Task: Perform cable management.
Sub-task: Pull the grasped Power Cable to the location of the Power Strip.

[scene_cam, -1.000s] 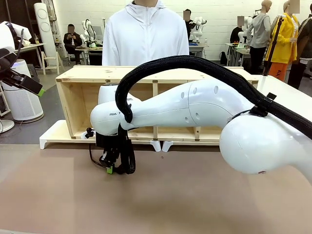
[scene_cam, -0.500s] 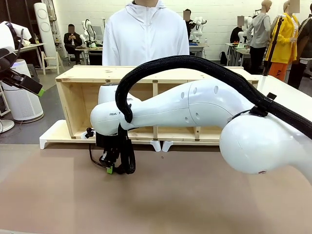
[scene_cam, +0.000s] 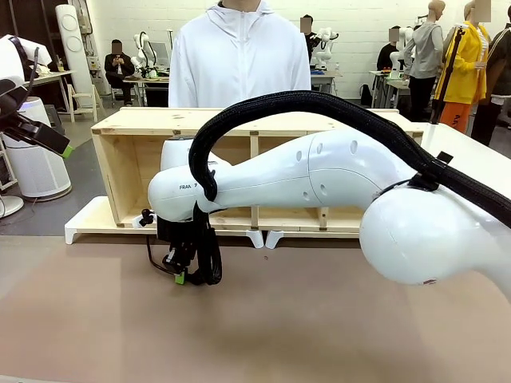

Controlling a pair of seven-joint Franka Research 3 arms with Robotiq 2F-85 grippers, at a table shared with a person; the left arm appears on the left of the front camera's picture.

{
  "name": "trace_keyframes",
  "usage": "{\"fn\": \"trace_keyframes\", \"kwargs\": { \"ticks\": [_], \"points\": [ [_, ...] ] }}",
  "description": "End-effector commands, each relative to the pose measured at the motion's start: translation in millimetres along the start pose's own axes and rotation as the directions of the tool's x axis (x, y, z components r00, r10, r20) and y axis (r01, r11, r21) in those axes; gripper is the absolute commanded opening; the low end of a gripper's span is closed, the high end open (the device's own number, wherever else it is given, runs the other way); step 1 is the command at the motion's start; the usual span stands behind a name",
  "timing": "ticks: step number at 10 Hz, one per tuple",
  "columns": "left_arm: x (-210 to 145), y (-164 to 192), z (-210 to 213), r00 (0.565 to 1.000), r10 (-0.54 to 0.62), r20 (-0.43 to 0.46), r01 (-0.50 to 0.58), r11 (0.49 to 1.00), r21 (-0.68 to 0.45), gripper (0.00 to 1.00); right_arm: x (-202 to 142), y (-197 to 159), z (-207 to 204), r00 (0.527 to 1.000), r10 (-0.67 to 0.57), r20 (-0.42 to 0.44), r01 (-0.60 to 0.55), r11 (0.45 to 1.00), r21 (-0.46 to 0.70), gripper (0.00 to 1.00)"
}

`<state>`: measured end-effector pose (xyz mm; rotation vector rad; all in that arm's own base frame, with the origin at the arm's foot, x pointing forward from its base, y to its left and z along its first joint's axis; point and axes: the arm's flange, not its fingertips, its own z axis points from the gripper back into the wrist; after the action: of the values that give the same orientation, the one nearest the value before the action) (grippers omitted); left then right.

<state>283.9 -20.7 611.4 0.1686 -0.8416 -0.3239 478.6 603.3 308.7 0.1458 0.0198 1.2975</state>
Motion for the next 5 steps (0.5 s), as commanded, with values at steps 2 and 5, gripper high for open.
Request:
{"fn": "trace_keyframes", "kwargs": {
  "ticks": [2, 5],
  "points": [
    [2, 0, -2, 1.0, -0.003, 0.007, 0.002, 1.0, 0.008, 1.0, -12, 6, 9, 1.0, 0.004, -0.001, -0.004, 0.999, 0.041, 0.14],
    [2, 0, -2, 1.0, -0.003, 0.007, 0.002, 1.0, 0.008, 1.0, -50, 29, 34, 1.0, 0.008, -0.027, -0.005, 0.996, 0.085, 0.14]
  ]
}}
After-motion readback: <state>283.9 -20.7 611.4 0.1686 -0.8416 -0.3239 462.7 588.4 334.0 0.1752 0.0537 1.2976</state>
